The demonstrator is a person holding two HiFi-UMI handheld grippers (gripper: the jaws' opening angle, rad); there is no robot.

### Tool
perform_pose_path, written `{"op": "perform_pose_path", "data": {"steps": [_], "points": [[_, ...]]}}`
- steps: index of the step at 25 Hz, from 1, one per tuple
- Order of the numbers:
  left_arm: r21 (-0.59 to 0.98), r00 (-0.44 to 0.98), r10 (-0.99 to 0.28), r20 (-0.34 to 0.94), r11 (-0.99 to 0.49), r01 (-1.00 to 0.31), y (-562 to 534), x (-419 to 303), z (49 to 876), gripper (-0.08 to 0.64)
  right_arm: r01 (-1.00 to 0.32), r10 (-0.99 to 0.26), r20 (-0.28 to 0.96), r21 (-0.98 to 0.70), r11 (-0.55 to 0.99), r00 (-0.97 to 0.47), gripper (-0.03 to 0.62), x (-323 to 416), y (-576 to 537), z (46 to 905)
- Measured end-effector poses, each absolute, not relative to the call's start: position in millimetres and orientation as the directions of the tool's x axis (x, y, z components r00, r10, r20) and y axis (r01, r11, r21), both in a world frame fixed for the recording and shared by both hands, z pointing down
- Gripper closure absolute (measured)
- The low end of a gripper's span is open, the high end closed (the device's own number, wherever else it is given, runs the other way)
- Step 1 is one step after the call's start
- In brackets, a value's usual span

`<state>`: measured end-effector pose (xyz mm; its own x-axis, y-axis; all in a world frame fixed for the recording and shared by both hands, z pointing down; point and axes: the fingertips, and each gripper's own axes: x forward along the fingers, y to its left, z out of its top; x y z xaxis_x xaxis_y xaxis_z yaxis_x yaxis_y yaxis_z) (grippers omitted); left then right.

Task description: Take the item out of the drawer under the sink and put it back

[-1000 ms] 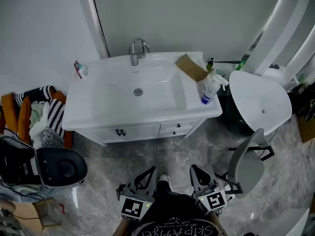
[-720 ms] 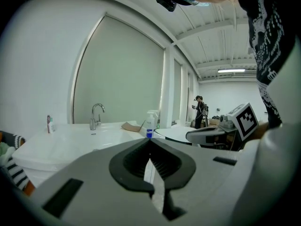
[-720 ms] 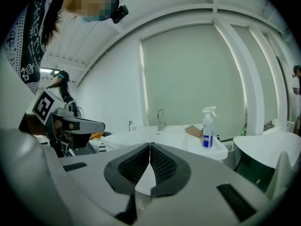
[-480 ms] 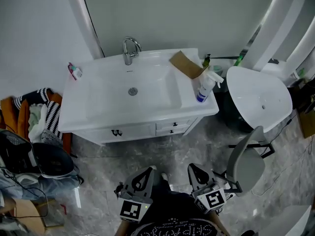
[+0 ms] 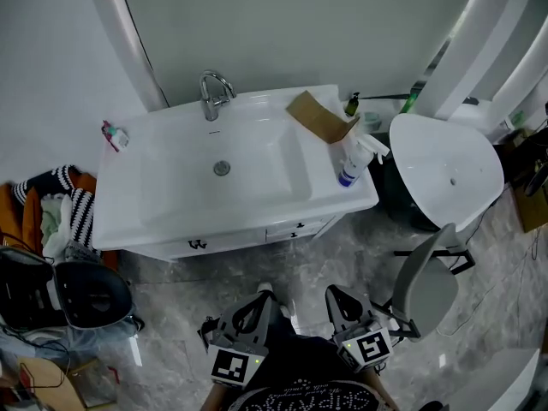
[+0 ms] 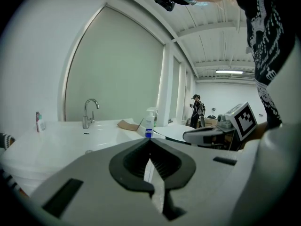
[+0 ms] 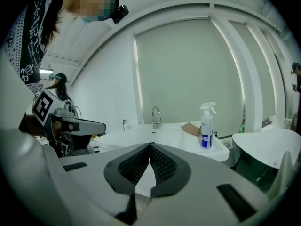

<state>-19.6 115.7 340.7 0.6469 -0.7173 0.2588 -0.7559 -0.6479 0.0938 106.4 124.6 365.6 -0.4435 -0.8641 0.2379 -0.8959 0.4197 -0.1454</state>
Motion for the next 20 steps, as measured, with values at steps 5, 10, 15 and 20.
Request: {"op": "perform_pose_path", "data": {"steps": [5, 10, 15, 20], "points": [[0.091, 0.665, -0.705, 0.245, -0.666, -0.74, 73.6, -26.2, 330.1, 0.56, -0.901, -0.866, 0.248, -0.142, 0.41, -0.433, 0.574, 94.7, 85.5, 351.2], [0.099, 0.672, -0.705, 0.226, -0.67, -0.736, 40.5, -35.9, 323.5, 0.56, -0.907, -0.874, 0.239, -0.12, 0.405, -0.422, 0.574, 87.4, 56.7, 345.8], [0.092, 0.681, -0.698, 0.223, -0.68, -0.727, 22.1, -43.9, 328.0, 0.56, -0.914, -0.885, 0.231, -0.131, 0.383, -0.404, 0.574, 80.5, 38.6, 347.7], [0.094, 0.668, -0.71, 0.224, -0.667, -0.739, 7.6, -54.6, 327.0, 0.56, -0.915, -0.888, 0.224, -0.132, 0.382, -0.403, 0.574, 74.7, 24.3, 350.6]]}}
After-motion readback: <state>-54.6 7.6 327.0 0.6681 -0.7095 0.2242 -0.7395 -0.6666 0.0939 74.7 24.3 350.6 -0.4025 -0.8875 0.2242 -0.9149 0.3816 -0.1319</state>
